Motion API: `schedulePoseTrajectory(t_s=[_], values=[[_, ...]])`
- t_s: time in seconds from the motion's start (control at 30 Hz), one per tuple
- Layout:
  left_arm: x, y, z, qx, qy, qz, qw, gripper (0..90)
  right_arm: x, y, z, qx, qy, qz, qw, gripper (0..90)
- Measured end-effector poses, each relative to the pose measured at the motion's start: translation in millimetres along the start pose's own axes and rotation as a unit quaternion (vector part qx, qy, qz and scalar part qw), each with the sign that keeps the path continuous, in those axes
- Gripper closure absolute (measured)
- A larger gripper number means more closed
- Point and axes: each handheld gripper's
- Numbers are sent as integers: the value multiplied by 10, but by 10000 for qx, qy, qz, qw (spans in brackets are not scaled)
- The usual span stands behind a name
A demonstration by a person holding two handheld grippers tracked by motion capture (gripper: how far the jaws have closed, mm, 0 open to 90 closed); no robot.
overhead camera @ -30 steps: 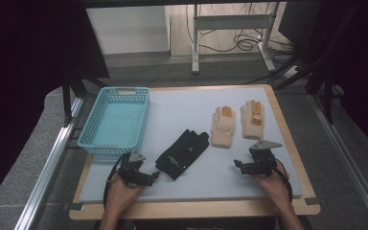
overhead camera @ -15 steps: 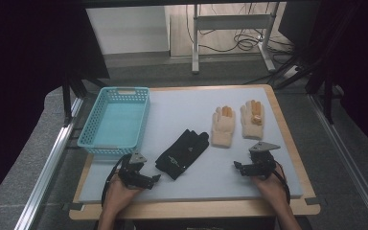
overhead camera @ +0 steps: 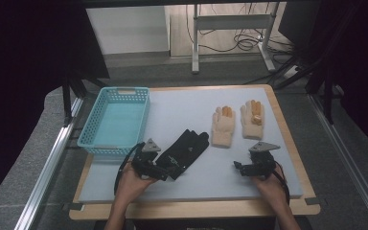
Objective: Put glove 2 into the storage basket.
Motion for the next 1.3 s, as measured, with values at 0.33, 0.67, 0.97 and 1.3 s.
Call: schedulePoseTrajectory(t_s=[0.33, 0.67, 0.97, 1.3], values=[[8, -527, 344, 681, -93, 98, 9976, 0, 0, 0, 0, 0, 1, 0, 10000, 159], [32, -754, 359, 1125, -98, 3, 9936, 0, 0, 0, -1, -1, -1, 1, 10000, 159], [-94, -755, 348, 1193, -262, 311, 9920, 42, 1, 0, -1, 1, 3, -2, 10000, 160], [49, -626, 356, 951, 41, 490, 9943, 548, 1, 0, -1, 2, 5, -5, 10000, 160]])
Point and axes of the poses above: each handheld gripper's, and its own axes: y roughly backward along the jaws, z roughly out of its top, x roughly to its left, and after that the axes turned 4 degrees about y, right-handed
